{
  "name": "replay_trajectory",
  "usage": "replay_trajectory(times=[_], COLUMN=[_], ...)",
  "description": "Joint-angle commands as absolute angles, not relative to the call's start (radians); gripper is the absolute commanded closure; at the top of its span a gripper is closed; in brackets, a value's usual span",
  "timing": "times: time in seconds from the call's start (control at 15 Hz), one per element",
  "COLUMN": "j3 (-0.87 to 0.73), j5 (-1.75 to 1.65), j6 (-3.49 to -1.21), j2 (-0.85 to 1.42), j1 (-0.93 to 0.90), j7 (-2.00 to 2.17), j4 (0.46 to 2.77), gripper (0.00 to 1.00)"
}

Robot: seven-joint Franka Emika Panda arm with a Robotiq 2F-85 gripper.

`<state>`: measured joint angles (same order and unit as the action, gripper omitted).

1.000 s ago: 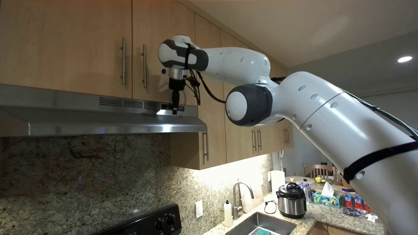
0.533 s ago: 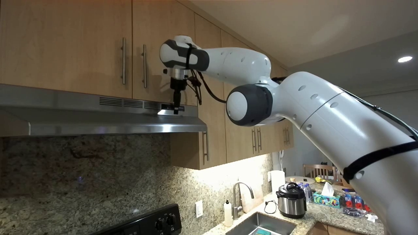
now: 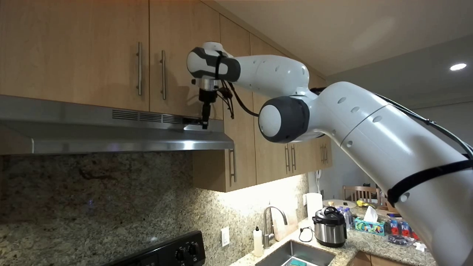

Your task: Switch on the stove light

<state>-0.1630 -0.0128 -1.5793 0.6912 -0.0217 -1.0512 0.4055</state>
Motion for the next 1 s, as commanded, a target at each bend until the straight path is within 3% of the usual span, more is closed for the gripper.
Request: replay_trajectory(times=[0.0, 0.93], j3=[-0.162, -0.141], j5=[-0.006, -0.003], j6=[-1.604, -1.616], j2=[0.682, 0.694], j1=[-0.011, -0.049], j7=[-1.03, -1.065], j4=[0.421, 0.426], gripper=[0.0, 0.0])
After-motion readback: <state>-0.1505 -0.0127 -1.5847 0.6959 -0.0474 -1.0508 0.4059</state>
